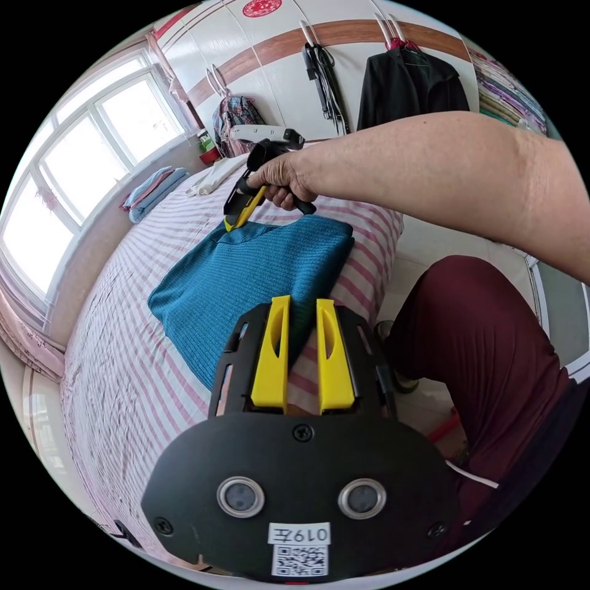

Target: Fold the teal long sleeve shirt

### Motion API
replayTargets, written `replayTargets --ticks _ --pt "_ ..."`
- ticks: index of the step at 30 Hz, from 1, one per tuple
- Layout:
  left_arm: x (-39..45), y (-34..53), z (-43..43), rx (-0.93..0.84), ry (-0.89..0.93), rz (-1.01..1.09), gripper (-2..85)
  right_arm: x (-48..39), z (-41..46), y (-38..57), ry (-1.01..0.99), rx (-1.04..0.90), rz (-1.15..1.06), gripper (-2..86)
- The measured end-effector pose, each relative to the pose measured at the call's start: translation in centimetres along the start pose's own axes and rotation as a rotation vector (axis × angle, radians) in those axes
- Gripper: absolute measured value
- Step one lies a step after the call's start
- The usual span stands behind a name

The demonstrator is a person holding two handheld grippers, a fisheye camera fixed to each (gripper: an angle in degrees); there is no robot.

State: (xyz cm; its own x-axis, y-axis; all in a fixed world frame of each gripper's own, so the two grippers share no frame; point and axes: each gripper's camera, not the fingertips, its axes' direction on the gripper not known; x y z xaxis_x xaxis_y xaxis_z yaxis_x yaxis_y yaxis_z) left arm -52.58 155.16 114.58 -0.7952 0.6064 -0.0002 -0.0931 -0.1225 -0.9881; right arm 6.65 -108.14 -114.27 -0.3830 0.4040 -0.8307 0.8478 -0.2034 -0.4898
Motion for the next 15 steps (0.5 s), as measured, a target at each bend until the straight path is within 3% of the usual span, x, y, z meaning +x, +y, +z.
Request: replayTargets --ticks 8,15 --pt "0.5 0.2 -0.7 0.016 -0.022 0.009 7.5 0.3 -5.2 0.9 -0.065 0.046 -0.001 4.2" --pt "0.5 0.5 -1.3 0.018 -0.034 0.028 7.9 -4.0 -11.6 4.7 -0.102 0.086 -0.131 0.1"
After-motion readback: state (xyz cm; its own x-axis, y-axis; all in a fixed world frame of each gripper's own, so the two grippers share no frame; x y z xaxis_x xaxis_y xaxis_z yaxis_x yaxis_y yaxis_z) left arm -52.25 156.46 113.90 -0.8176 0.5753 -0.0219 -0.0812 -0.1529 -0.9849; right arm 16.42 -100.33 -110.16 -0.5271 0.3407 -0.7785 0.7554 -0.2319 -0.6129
